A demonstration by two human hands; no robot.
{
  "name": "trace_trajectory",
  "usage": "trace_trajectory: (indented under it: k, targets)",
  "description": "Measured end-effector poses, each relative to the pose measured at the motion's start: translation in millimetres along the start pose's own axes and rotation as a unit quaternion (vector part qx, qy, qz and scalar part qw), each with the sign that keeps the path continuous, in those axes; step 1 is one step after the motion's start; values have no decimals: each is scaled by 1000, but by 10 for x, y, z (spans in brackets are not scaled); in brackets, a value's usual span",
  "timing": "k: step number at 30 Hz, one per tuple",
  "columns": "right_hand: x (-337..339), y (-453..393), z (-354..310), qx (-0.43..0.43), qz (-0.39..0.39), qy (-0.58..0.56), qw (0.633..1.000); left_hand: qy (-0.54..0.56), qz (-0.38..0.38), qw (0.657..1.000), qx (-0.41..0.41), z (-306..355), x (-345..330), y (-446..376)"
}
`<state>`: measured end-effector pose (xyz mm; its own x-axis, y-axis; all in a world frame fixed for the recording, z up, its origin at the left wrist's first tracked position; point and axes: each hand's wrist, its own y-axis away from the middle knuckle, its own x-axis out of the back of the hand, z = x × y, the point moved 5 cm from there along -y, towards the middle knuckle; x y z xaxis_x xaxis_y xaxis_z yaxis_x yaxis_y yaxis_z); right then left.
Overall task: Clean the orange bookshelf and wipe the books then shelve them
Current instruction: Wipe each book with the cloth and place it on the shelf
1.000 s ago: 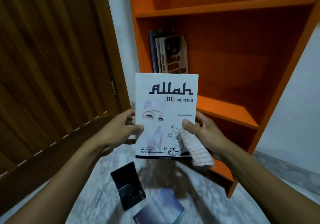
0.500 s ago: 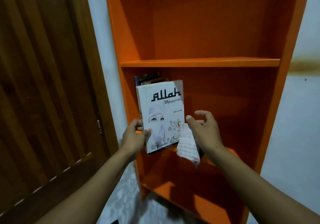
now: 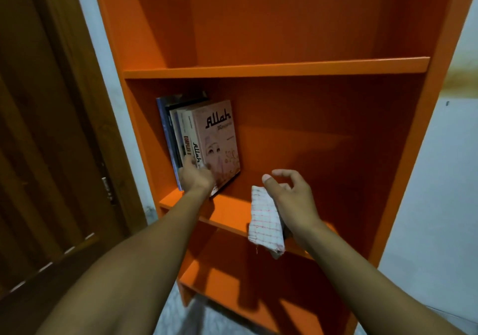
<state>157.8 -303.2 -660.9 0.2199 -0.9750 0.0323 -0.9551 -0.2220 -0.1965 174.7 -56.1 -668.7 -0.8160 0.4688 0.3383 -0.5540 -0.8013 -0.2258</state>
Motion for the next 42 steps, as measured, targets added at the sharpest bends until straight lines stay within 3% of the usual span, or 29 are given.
trace_trajectory:
  k: [6,13,21,25,29,32,37,42]
  targets:
    - [5,-20,73,-7,-18,-10,1000,10,34,999,24,55,-70,-144]
    - [85,64,22,-30,-27,-19,999,-64,19,998,16,47,-31,-148]
    - [2,492,80,-109,-51,-102,988,-146,-39,975,-164,-302,605,311]
    - [-194,814,212,-160,-63,-121,978,-155,-82,968,-181,-690,1013,735]
    - [-385,1190,483,-190,-96,-83,974,-156,-118,974,-117,-1381,1247,1227]
    - [-458,1448,663,-190,-123,-26,974,-180,-192,964,-48,-2060,1250,1677]
    - [-541,1638,932,-188,-166,53,967,-218,-335,907,132,-3184,1039,2483]
    - [-563,1631,1059,-195,-176,74,962,-344,-430,821,153,-4171,783,2983]
